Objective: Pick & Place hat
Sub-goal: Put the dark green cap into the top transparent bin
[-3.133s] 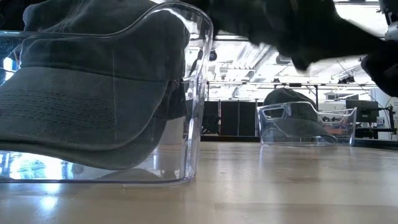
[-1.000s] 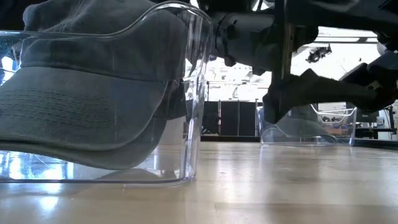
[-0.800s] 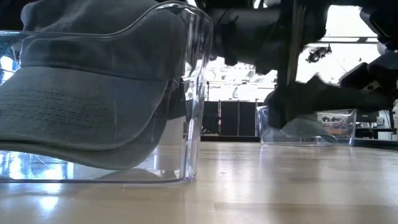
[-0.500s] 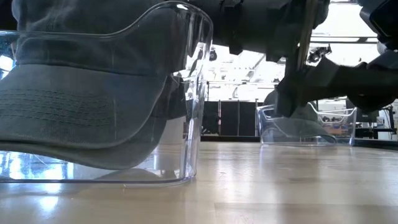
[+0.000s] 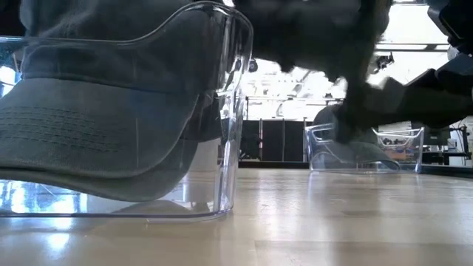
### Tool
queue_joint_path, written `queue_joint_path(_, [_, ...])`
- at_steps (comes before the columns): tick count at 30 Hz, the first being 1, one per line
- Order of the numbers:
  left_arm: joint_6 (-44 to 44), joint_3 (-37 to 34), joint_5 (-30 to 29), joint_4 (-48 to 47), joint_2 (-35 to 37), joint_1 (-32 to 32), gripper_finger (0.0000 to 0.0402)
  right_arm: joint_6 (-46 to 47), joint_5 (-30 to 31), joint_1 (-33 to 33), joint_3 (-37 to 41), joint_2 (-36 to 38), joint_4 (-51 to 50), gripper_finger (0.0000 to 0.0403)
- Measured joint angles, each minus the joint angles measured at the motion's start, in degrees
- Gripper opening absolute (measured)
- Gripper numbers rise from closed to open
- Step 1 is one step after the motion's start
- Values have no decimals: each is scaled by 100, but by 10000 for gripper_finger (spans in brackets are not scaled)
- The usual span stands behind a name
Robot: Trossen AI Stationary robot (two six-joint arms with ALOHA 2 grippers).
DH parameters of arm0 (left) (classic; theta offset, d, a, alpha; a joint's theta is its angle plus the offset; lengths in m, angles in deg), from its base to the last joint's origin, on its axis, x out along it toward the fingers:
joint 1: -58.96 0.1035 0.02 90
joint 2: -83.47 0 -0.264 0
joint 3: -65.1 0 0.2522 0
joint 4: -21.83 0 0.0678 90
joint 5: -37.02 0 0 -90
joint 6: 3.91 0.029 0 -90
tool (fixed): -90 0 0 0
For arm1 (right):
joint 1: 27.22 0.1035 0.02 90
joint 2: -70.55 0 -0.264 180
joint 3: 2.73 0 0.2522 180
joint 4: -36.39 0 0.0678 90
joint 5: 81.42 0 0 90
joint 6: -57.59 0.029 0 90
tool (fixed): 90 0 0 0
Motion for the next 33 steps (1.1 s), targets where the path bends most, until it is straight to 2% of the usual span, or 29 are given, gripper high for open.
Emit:
queue_joint_path(4, [-64,247,345,-160,-273,-29,335,-2,-18,0,0,0,26,241])
queue_joint_path(7, [-15,650,475,160,-600,-13,335,-2,-58,-2,-2,0,68,240])
queue_joint_path(10, [170,986,1102,77,-668,9,335,-3,-70,0,-4,0,60,241])
queue_joint_path(13, [549,1231,1389,-157,-688,11,327,20,-145,-2,-2,6,48,240])
queue_joint_path(17, [968,1273,1537,-61,-667,-17,293,17,-228,-2,-2,52,12,240])
queue_joint_path(22, [1166,1275,1914,570,-668,-12,239,31,-355,-2,-2,112,5,241])
queue_joint_path(25, [1215,1273,1885,562,-668,-38,210,31,-339,30,-2,120,-19,241])
queue_joint_path(28, [1244,1271,1691,574,-668,-30,186,-180,-52,132,-2,79,-83,240])
queue_joint_path(33, [1270,1271,1627,538,-668,51,157,-323,-95,334,-2,70,6,240])
